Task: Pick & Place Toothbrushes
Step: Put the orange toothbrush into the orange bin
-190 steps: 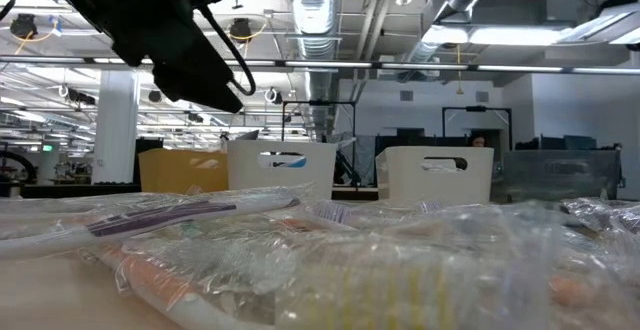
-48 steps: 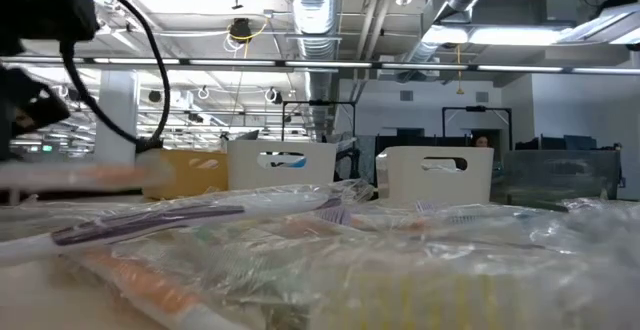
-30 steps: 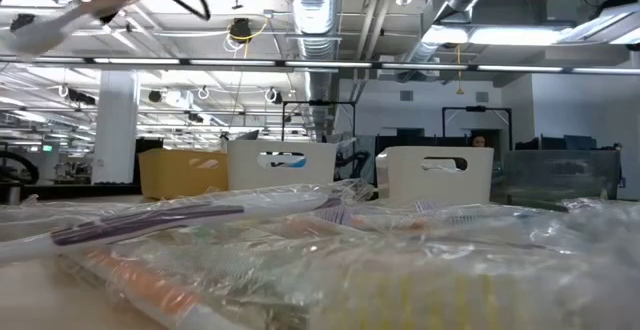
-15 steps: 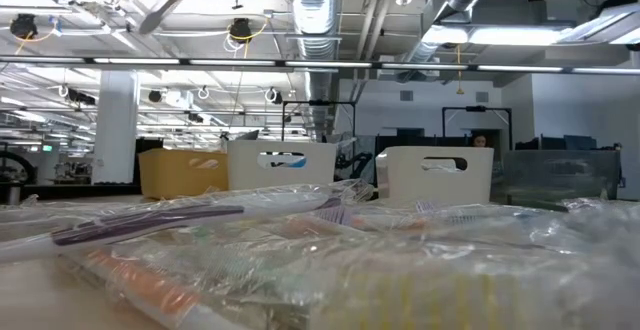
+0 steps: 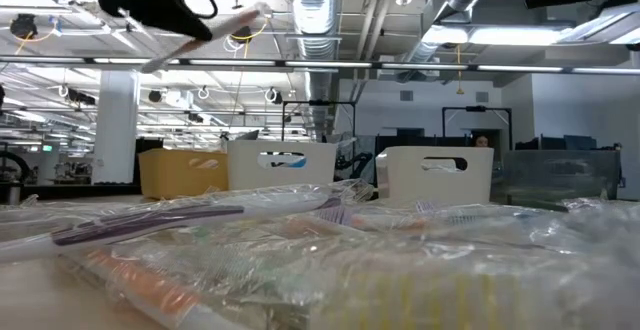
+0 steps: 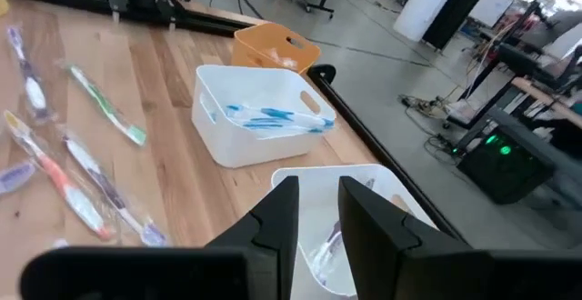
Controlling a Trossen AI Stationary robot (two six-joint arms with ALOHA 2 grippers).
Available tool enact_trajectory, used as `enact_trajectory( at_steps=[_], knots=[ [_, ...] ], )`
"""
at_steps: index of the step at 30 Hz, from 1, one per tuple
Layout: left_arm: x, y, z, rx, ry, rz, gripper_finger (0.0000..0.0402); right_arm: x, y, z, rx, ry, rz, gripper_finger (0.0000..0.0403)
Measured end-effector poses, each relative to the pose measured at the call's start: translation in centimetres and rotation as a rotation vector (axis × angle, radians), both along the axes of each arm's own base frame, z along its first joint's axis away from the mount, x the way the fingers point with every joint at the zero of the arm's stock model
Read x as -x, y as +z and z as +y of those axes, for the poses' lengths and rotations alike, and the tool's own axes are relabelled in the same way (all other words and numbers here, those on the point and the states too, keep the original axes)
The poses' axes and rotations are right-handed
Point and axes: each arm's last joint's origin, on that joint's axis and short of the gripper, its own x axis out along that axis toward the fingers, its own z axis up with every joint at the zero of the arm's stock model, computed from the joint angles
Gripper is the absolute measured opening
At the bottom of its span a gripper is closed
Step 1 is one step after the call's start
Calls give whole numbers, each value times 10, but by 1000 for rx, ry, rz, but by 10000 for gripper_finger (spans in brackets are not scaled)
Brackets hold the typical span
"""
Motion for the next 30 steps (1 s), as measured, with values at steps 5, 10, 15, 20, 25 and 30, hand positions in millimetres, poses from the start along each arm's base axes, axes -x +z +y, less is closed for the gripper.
enact_trajectory(
  at_steps=[5,10,15,20,25,30],
  knots=[
    [2,-2,22,46,-55,29,7,-8,-12,6,72,-19,7,75],
    [8,-2,47,10,-38,55,8,-20,-21,9,82,-59,7,75],
    [16,-4,70,24,-43,58,8,-33,-29,12,45,-92,-17,75],
    [21,-11,95,63,-42,84,8,-41,-36,16,15,-104,-28,75],
    [20,-29,121,62,-7,195,8,-44,-41,20,7,-104,-33,75],
    [20,-51,145,120,41,291,8,-46,-44,22,9,-104,-30,75]
  ],
)
